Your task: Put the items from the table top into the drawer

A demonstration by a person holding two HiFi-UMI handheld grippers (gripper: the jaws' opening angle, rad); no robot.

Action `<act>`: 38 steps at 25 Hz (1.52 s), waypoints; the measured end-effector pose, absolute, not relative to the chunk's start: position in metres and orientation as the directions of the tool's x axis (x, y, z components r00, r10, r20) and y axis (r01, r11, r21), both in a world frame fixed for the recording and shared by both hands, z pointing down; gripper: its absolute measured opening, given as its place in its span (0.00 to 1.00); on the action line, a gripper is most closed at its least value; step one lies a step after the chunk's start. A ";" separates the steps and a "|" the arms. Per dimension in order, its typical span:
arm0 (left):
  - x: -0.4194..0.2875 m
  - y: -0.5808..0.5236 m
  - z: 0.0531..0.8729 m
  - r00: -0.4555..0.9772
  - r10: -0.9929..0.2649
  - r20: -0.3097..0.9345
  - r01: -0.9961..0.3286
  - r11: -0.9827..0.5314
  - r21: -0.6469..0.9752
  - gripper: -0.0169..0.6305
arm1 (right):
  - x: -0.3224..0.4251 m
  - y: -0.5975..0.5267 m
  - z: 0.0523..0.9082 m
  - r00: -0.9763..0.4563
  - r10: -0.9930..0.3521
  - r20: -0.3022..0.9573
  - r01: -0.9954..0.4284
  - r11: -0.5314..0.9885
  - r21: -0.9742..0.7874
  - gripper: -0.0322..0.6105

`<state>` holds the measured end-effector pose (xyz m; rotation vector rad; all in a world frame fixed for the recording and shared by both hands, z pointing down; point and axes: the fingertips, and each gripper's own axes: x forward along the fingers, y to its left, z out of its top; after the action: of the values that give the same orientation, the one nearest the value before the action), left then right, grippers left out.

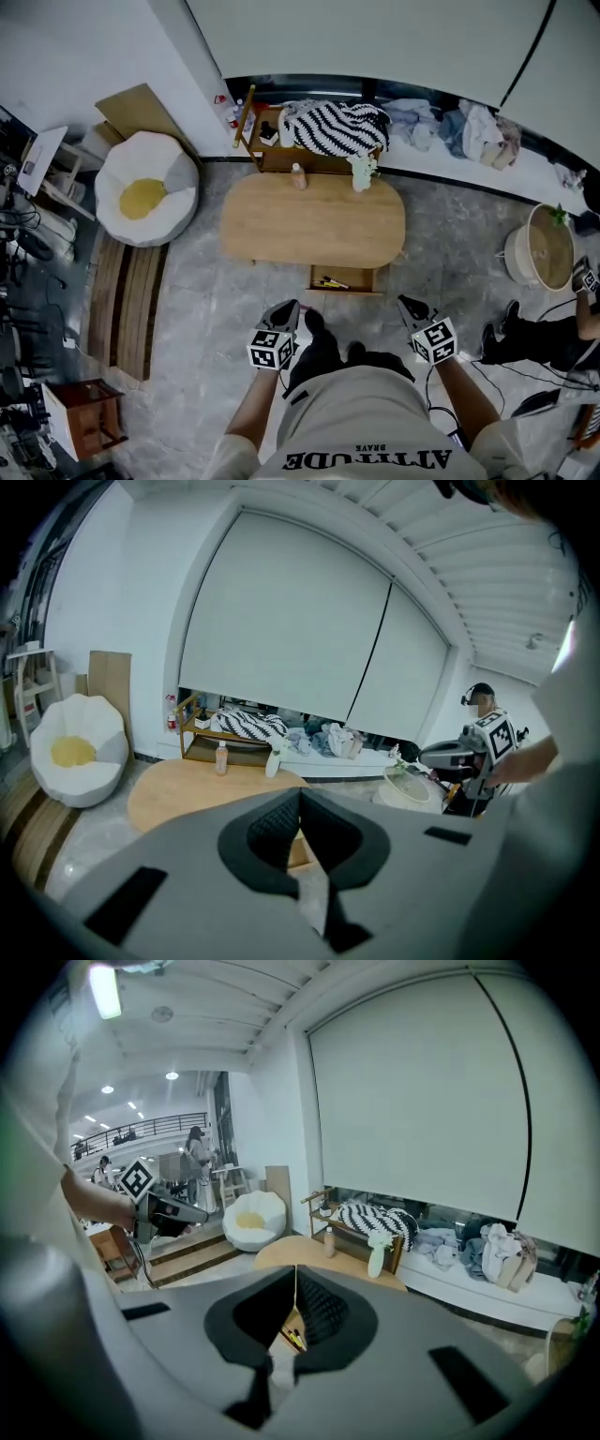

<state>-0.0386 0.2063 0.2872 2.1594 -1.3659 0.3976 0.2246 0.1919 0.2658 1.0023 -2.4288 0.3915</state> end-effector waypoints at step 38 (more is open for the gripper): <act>-0.078 0.290 0.214 0.440 -0.816 0.374 -0.898 -0.393 0.200 0.06 | 0.231 0.250 0.208 -0.519 -0.769 0.373 -0.833 0.553 -0.018 0.08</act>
<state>-0.0777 0.2900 0.2139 2.3276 -1.4569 0.3041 0.2312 0.2501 0.2082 1.3185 -2.4697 0.2783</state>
